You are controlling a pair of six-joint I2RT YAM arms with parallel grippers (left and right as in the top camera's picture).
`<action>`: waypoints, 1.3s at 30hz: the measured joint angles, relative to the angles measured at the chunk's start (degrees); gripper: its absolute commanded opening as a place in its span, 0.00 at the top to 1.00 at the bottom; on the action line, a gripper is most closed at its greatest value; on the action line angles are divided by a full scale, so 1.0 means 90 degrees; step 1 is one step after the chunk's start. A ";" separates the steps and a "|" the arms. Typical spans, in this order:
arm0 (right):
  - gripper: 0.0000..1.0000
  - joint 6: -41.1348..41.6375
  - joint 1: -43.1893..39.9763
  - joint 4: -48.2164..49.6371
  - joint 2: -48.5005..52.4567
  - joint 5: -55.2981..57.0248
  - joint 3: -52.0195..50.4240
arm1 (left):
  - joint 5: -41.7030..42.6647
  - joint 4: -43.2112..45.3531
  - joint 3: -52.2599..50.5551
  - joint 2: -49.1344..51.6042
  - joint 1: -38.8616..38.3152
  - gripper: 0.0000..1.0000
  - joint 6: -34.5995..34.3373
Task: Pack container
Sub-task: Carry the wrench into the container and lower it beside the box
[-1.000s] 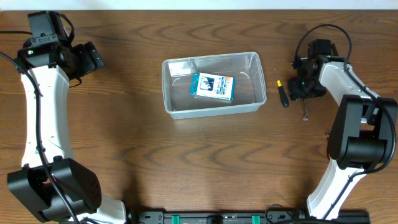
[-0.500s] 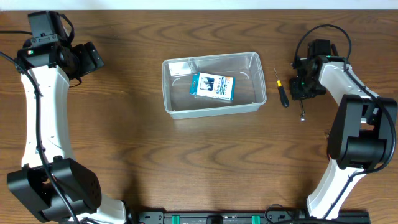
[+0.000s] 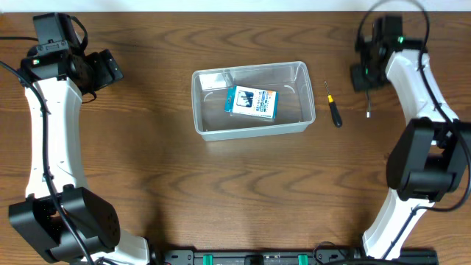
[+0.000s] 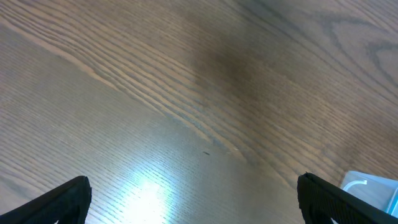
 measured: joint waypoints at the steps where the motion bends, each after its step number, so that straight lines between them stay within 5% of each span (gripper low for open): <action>1: 0.99 -0.0097 0.0087 -0.0112 -0.0063 -0.0063 0.0262 | 0.0000 -0.0002 0.0000 0.0000 0.0000 0.02 -0.0002; 8: 0.99 -0.1294 0.1103 -0.0896 -0.0364 -0.1076 0.1894 | 0.0000 -0.0002 0.0000 0.0000 0.0000 0.02 -0.0002; 17: 0.99 -0.3772 0.2453 -0.1800 -0.0425 -0.2079 0.2045 | 0.0000 -0.0002 0.0000 0.0000 0.0000 0.02 -0.0002; 28: 0.99 -0.5855 0.3133 -0.1537 -0.0423 -0.2210 0.0780 | 0.0000 0.0000 0.0000 0.0000 0.0000 0.02 0.0000; 39: 0.94 -0.6198 0.3249 -0.0294 -0.0391 -0.2205 -0.0760 | 0.0000 -0.0002 0.0000 0.0000 0.0000 0.02 -0.0002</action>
